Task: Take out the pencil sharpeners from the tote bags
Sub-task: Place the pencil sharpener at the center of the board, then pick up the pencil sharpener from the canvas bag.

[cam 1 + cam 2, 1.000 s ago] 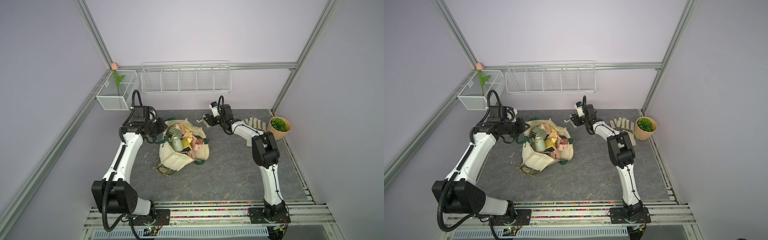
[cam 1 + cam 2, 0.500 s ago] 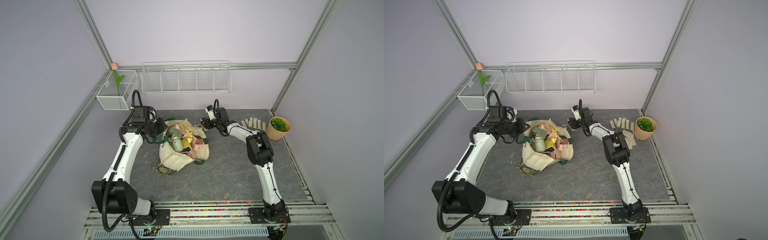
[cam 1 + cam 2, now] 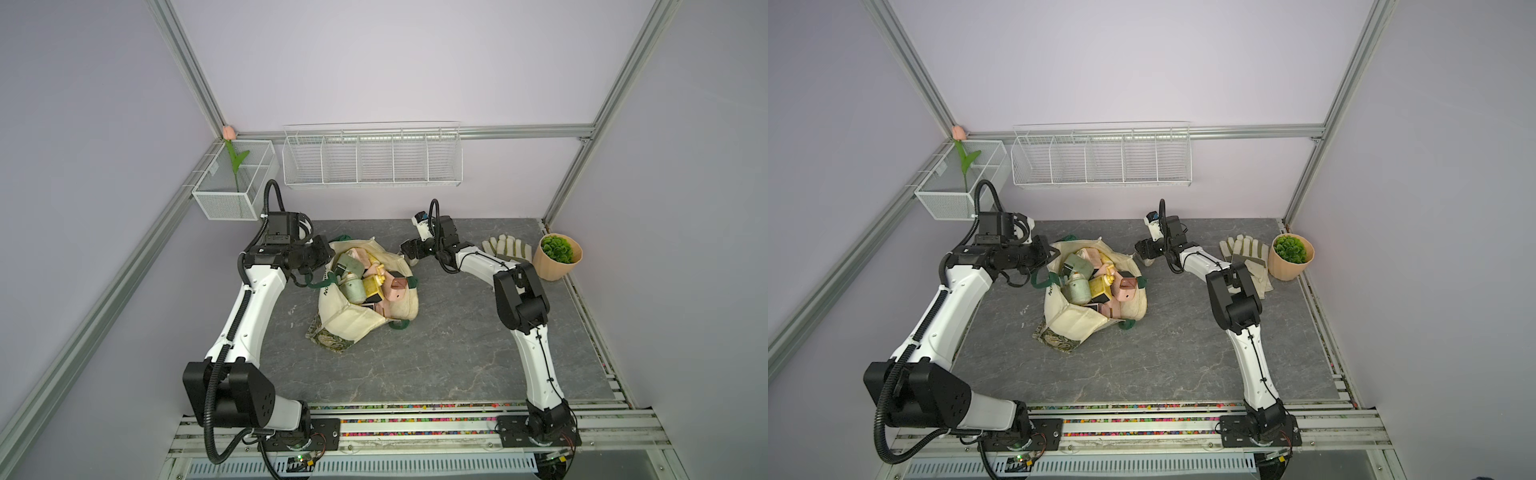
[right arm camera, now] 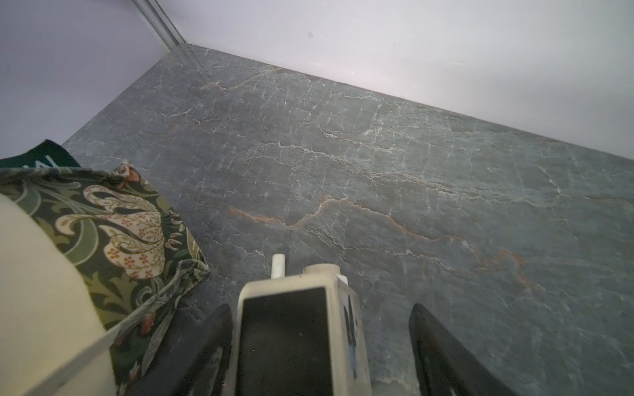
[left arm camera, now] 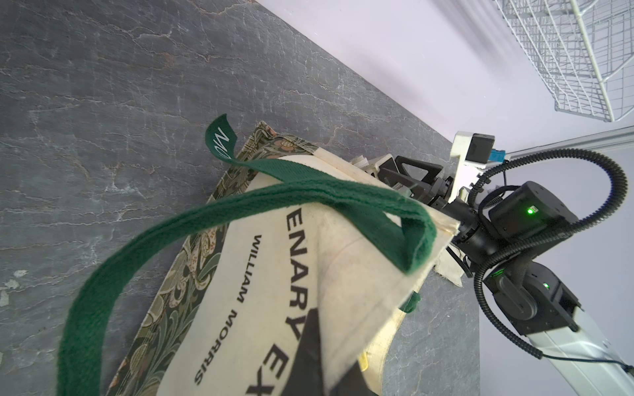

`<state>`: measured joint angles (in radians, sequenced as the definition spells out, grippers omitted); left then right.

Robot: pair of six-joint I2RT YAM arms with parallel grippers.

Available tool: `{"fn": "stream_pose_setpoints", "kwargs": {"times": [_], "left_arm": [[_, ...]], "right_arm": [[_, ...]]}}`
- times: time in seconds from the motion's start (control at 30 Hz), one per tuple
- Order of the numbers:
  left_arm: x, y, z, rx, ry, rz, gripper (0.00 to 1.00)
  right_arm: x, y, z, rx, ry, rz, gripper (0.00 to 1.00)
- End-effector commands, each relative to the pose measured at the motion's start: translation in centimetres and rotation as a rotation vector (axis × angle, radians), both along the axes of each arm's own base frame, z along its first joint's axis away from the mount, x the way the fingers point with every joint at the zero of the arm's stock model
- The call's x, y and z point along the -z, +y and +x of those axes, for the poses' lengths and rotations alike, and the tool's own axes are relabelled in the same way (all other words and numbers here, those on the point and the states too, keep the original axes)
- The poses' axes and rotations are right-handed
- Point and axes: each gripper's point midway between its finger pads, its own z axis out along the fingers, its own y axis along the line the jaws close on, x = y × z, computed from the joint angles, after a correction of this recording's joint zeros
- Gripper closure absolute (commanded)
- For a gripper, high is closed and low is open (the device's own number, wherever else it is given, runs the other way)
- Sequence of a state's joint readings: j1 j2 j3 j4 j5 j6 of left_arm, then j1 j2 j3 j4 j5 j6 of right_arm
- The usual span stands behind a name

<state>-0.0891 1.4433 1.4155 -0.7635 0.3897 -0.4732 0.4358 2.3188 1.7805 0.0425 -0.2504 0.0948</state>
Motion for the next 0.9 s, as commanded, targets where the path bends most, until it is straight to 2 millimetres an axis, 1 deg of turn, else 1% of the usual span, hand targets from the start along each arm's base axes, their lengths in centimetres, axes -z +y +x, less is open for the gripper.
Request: {"fn": "stream_pose_setpoints", "kwargs": {"times": [0.0, 0.07, 0.17, 0.3, 0.37, 0.43, 0.47, 0.53, 0.63, 0.7, 0.8, 0.87], "left_arm": [[-1.4, 0.2, -0.8, 0.009, -0.041, 0.012, 1.00], [-1.3, 0.3, -0.8, 0.006, -0.041, 0.018, 1.00], [-1.3, 0.4, -0.8, 0.005, -0.041, 0.027, 1.00], [-1.6, 0.6, -0.8, 0.004, -0.048, 0.035, 1.00], [-1.6, 0.6, -0.8, 0.002, -0.049, 0.039, 1.00], [-1.5, 0.6, -0.8, 0.003, -0.047, 0.041, 1.00], [-1.5, 0.6, -0.7, 0.004, -0.047, 0.044, 1.00], [-1.4, 0.7, -0.6, 0.002, -0.042, 0.048, 1.00], [-1.3, 0.7, -0.5, 0.004, -0.037, 0.048, 1.00], [-1.3, 0.7, -0.5, 0.004, -0.038, 0.050, 1.00], [-1.7, 0.9, -0.2, -0.002, -0.056, 0.060, 1.00], [-2.0, 1.1, 0.2, -0.011, -0.059, 0.074, 1.00]], "right_arm": [[-6.3, -1.4, -0.6, 0.020, -0.102, 0.036, 0.17], [-8.0, -2.2, -1.5, 0.036, -0.122, 0.040, 0.17], [-11.0, -3.3, -3.6, 0.043, -0.164, 0.059, 0.17], [-14.5, -4.1, -7.7, 0.005, -0.162, 0.107, 0.20], [-15.7, -4.1, -10.1, -0.017, -0.137, 0.137, 0.23], [-16.2, -3.5, -12.7, -0.060, -0.110, 0.170, 0.25], [-16.3, -3.0, -14.0, -0.085, -0.091, 0.181, 0.26], [-15.8, -1.8, -16.3, -0.128, -0.040, 0.171, 0.30], [-13.9, 0.7, -19.8, -0.208, 0.032, 0.128, 0.37], [-12.7, 2.5, -22.3, -0.270, 0.045, 0.101, 0.40], [-11.3, 4.5, -25.0, -0.343, 0.045, 0.063, 0.45], [-10.4, 5.8, -26.3, -0.378, 0.047, 0.034, 0.49]]}}
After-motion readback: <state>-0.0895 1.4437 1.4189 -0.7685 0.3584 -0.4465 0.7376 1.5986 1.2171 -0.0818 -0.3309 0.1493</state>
